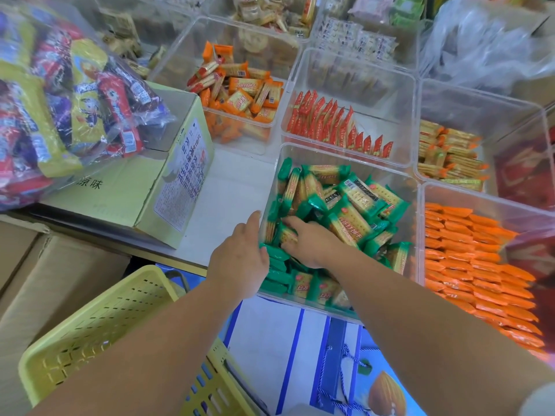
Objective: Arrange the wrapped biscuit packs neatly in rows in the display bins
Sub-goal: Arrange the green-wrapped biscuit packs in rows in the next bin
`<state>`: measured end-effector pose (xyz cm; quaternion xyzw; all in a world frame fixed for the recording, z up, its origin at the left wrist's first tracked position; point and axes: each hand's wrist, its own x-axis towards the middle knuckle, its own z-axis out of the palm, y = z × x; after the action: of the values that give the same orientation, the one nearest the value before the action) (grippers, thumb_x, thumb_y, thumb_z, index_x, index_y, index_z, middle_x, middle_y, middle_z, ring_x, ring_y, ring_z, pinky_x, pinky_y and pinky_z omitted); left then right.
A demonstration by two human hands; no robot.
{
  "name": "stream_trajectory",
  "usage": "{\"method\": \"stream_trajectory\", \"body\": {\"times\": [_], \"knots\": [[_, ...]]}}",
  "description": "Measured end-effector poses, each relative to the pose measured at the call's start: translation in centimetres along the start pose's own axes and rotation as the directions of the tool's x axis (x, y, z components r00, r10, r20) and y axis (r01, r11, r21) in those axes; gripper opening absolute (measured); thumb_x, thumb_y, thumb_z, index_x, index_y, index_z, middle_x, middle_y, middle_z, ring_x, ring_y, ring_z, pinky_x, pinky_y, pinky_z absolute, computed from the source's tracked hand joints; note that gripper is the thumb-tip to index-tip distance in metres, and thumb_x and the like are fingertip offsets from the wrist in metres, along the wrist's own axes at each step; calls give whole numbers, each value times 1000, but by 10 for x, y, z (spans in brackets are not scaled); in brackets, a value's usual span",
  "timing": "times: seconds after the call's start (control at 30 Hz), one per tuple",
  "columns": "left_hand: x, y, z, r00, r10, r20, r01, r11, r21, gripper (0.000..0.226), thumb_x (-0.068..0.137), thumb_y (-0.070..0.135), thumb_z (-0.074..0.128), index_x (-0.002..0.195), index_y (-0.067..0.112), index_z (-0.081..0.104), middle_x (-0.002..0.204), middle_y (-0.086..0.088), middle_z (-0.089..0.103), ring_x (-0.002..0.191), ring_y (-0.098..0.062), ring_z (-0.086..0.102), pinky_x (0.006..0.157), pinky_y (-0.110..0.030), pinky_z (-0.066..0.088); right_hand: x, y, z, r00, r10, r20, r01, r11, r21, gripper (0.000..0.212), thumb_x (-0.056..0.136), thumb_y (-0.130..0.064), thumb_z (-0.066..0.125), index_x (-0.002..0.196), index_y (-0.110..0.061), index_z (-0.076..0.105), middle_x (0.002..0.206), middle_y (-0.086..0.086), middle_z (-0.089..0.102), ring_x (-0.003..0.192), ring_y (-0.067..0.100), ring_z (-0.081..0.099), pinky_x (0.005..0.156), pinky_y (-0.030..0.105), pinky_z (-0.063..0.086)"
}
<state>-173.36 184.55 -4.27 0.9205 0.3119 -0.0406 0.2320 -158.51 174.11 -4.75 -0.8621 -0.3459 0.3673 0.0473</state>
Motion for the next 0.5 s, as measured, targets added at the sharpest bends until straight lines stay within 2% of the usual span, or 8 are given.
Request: {"method": "stream_trajectory", "body": {"times": [0.07,0.2,0.3,0.33,0.4,0.47,0.5], "knots": [[1,0,0,1000,-2,0,2,1000,13,72,98,34,50,154,32,4,127,-5,50,96,-25,63,78,-41,54,-2,-1,0,999,-17,-38,15,999,-40,66,98,-47,53,157,-36,26,141,19,48,120,33,54,98,36,46],[3,1,-1,1000,7,9,-8,999,42,85,98,38,52,154,33,-10,130,-3,45,98,-23,60,78,-39,55,-13,1,-4,995,-46,-85,37,994,-107,65,92,-47,59,152,-42,35,132,11,49,112,31,57,91,37,51],[1,2,-5,993,105,-50,-94,978,186,96,94,45,57,155,29,-15,139,-6,38,109,-25,53,87,-40,52,-27,8,-8,993,-52,-106,43,995,-88,62,89,-43,64,147,-38,42,127,8,46,107,32,59,89,38,53],[1,2,-7,982,167,-84,-140,955,263,97,92,45,60,157,26,-8,145,-9,35,117,-28,49,95,-43,49,-31,11,-9,992,-59,-109,48,994,-97,61,89,-42,65,146,-36,45,125,8,45,105,33,59,88,39,53],[1,6,-12,928,346,-137,-277,889,365,89,85,38,70,156,16,20,147,-14,38,127,-34,44,106,-50,42,-40,16,-11,990,-71,-118,57,992,-117,60,87,-41,67,144,-33,48,121,7,44,100,32,60,86,40,54],[4,15,-11,839,523,-149,-438,813,385,69,78,23,77,139,6,50,135,-17,51,121,-36,52,103,-50,47,-46,20,-14,988,-78,-134,59,989,-139,60,86,-41,68,143,-32,50,118,5,42,97,31,59,83,39,54],[8,20,-12,813,573,-107,-497,777,387,57,75,17,78,127,5,60,125,-16,57,113,-35,56,97,-47,51,-49,22,-15,987,-79,-141,57,986,-156,59,86,-41,69,142,-30,51,117,5,41,97,31,59,81,39,54]]}}
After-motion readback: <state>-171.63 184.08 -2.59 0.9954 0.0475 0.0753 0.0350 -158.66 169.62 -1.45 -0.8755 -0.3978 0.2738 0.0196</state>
